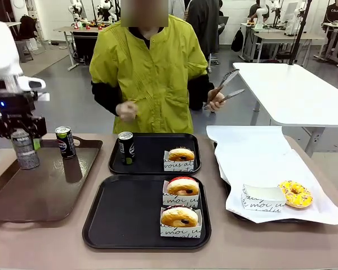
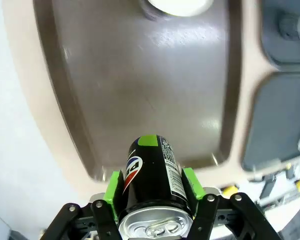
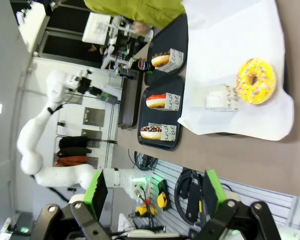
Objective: Set up donuts and drinks on trays.
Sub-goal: Pick up one Pepsi coke from the Handle tray and place it on the Flat Tray without a Pepsi coke.
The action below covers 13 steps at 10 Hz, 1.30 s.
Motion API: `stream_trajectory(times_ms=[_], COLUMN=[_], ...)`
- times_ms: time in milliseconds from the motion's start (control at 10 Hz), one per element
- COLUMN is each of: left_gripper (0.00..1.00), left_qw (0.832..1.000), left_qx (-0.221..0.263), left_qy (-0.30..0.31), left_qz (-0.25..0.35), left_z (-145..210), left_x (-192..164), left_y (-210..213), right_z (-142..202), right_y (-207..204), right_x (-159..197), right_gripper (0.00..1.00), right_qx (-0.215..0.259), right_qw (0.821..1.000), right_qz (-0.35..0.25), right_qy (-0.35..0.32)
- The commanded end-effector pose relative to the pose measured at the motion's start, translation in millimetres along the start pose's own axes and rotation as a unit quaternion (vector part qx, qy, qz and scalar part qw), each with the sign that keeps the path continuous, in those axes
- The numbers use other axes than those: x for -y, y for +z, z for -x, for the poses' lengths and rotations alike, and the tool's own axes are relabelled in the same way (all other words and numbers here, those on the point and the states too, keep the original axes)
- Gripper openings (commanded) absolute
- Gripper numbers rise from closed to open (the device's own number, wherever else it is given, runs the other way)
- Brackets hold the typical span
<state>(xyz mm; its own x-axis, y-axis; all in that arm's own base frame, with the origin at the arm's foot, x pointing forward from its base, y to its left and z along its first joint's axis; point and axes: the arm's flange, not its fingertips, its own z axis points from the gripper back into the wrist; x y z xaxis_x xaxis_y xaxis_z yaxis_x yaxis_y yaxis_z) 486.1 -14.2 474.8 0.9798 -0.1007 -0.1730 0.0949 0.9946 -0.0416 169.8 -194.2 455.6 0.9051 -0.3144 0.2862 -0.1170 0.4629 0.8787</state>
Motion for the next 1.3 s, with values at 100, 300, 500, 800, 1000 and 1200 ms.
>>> stream_trajectory(times_ms=[100,300,500,800,1000,1200], left_gripper=[0.10,0.10,0.10,0.10,0.59,0.59], left_qw=[0.997,0.997,0.997,0.997,0.995,0.988], left_qx=[0.039,0.049,0.043,0.043,0.049,0.072], left_qy=[-0.068,-0.055,-0.066,-0.066,-0.060,-0.110], left_qz=[-0.024,-0.026,-0.026,-0.026,-0.061,-0.082], left_z=[67.9,88.3,90.9,90.9,90.3,89.4], left_x=[50.2,56.9,67.7,67.7,70.8,113.3], left_y=[65.7,77.1,88.1,88.1,72.1,55.4], right_z=[-0.5,-0.5,-0.5,-0.5,-0.5,-0.5], right_y=[0.0,0.0,0.0,0.0,0.0,0.0], right_x=[0.0,0.0,0.0,0.0,0.0,0.0], right_gripper=[1.00,1.00,1.00,1.00,1.00,1.00], right_qx=[0.000,0.000,0.000,0.000,0.000,0.000], right_qw=[1.000,1.000,1.000,1.000,1.000,1.000], right_qz=[-0.006,-0.006,-0.006,-0.006,-0.006,-0.006], right_qy=[0.006,0.006,0.006,0.006,0.006,0.006])
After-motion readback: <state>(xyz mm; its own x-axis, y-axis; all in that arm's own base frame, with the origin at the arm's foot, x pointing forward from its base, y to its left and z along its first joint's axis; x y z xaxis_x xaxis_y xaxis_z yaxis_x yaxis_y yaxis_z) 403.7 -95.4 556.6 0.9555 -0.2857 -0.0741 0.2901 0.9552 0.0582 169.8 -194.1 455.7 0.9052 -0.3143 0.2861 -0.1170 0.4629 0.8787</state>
